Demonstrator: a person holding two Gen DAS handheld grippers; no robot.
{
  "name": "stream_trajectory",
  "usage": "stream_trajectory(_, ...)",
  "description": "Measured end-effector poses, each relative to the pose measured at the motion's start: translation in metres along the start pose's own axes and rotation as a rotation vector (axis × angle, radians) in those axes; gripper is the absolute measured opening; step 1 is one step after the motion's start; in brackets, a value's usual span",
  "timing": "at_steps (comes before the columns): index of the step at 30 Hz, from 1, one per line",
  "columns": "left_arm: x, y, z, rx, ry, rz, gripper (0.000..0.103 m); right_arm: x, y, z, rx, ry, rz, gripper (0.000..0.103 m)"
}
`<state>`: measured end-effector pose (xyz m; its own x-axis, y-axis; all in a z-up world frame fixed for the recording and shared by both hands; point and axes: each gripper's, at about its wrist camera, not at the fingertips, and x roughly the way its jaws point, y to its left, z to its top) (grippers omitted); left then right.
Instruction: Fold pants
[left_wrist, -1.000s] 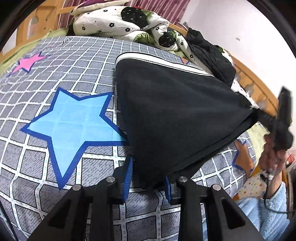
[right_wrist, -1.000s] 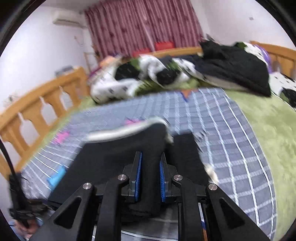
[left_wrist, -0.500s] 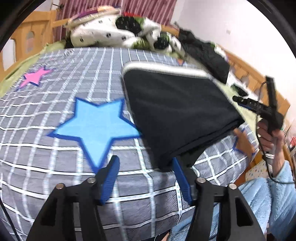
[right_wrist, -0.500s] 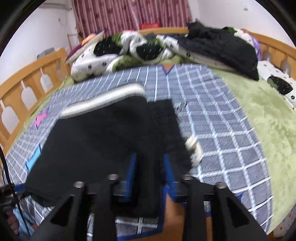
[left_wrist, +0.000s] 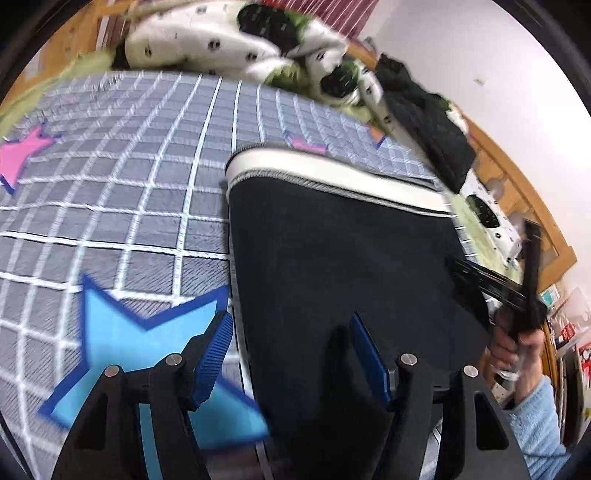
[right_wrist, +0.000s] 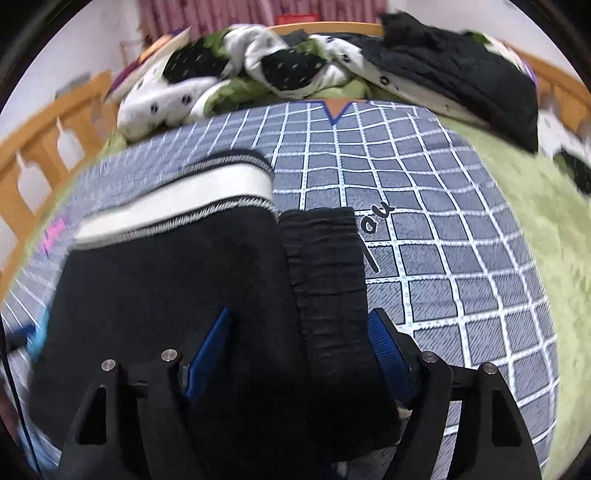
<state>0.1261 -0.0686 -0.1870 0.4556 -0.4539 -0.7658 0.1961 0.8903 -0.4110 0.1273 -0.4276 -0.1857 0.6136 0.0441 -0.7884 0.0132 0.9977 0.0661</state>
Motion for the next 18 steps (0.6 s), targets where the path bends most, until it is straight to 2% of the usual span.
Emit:
stream_trajectory(2,0.018,0.008,0.003,-0.037,0.034,-0.029,0.064,0.003,0.002,0.000,-0.030,0.012,-0.010,0.073)
stream_trajectory(4,0.025,0.011,0.006,-0.051,0.026,-0.057,0.061,0.008,-0.002,0.002,-0.036,0.030,0.014,0.072)
stream_trajectory(5,0.028,0.008,0.007,-0.039,0.019,-0.055,0.054,0.010,-0.004,0.002,-0.032,0.036,0.025,0.072)
stream_trajectory(9,0.034,-0.005,0.010,-0.010,0.018,-0.022,0.037,0.020,-0.010,0.001,-0.009,0.046,0.076,0.072)
stream_trajectory(11,0.027,-0.009,0.013,0.002,0.002,-0.006,0.019,0.021,-0.015,0.004,0.038,0.070,0.110,0.071)
stream_trajectory(14,0.010,-0.012,0.020,0.014,-0.033,-0.026,0.013,0.011,-0.022,0.009,0.089,0.088,0.153,0.060)
stream_trajectory(17,-0.002,-0.021,0.027,0.037,-0.055,-0.045,0.011,-0.008,-0.013,0.012,0.069,0.052,0.101,0.050)
stream_trajectory(18,-0.005,-0.022,0.028,0.041,-0.064,-0.050,0.011,-0.017,-0.008,0.012,0.064,0.028,0.078,0.034)
